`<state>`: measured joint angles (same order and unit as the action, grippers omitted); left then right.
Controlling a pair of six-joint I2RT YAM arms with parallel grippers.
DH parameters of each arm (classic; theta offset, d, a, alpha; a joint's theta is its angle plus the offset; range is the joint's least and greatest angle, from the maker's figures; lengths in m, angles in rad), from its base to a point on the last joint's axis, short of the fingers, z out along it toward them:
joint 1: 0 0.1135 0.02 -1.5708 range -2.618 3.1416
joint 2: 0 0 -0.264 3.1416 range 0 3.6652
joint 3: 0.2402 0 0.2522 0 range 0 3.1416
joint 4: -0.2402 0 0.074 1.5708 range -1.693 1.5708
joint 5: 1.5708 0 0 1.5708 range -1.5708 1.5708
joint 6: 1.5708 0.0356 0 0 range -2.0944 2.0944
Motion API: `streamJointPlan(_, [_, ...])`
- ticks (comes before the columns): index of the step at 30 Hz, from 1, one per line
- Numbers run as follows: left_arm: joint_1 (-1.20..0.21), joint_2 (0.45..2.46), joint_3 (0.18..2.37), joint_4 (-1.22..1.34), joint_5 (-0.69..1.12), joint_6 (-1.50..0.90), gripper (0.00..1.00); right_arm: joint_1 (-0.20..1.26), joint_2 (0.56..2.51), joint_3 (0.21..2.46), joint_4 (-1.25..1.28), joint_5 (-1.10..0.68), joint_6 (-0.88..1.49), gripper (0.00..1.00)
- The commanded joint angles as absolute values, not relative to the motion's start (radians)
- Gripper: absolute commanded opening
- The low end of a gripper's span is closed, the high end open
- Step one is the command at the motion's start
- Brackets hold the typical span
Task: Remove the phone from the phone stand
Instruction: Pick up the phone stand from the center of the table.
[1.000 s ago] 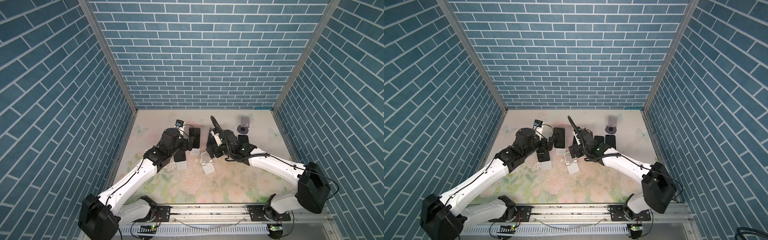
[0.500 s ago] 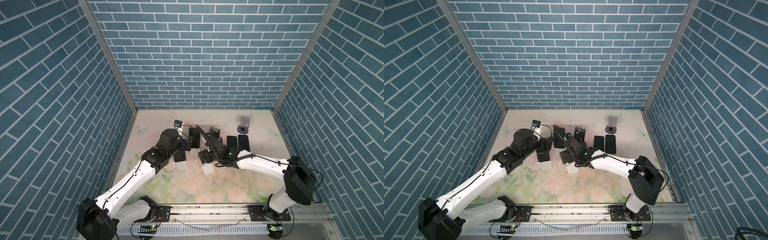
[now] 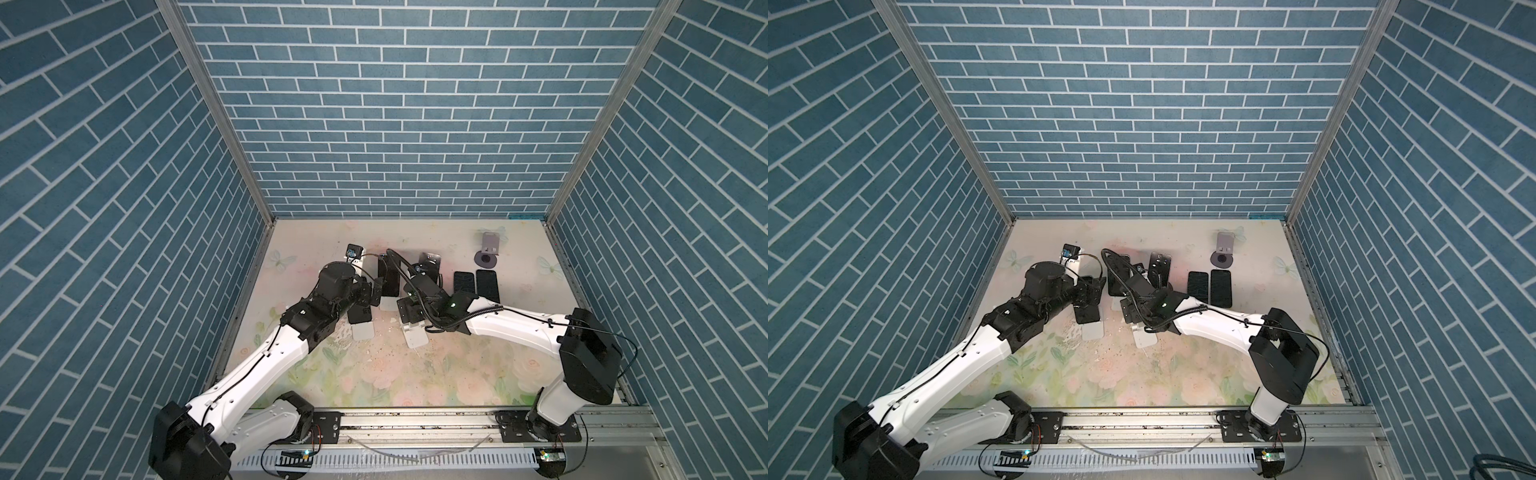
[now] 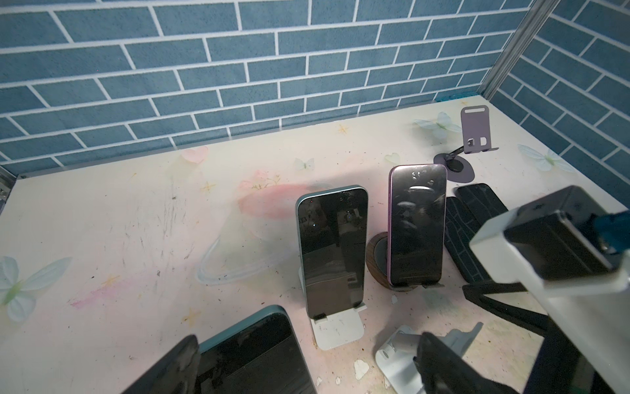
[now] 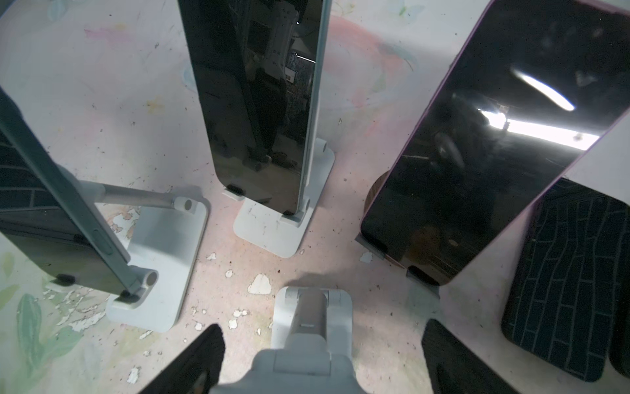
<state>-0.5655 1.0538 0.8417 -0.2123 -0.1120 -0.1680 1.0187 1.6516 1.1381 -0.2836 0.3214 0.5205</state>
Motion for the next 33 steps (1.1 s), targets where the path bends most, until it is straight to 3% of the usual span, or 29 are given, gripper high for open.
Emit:
streamJointPlan(1, [-0.57, 1.037, 0.827, -0.214, -0.122, -0.169, 0.99, 1.028, 1.667, 1.196, -0.335, 0.351, 0.56, 0.9])
streamJointPlan(12, [-0.57, 1.022, 0.811, -0.215, -0.124, -0.17, 1.0, 1.032, 1.721, 1.247, -0.395, 0.331, 0.578, 0.75])
streamJointPlan(23, [-0.57, 1.026, 0.804, -0.209, -0.131, -0.169, 1.0, 1.032, 1.733, 1.264, -0.416, 0.33, 0.574, 0.53])
streamJointPlan(33, [-0.571, 1.025, 0.799, -0.202, -0.128, -0.173, 1.0, 1.03, 1.643, 1.239, -0.427, 0.396, 0.548, 0.46])
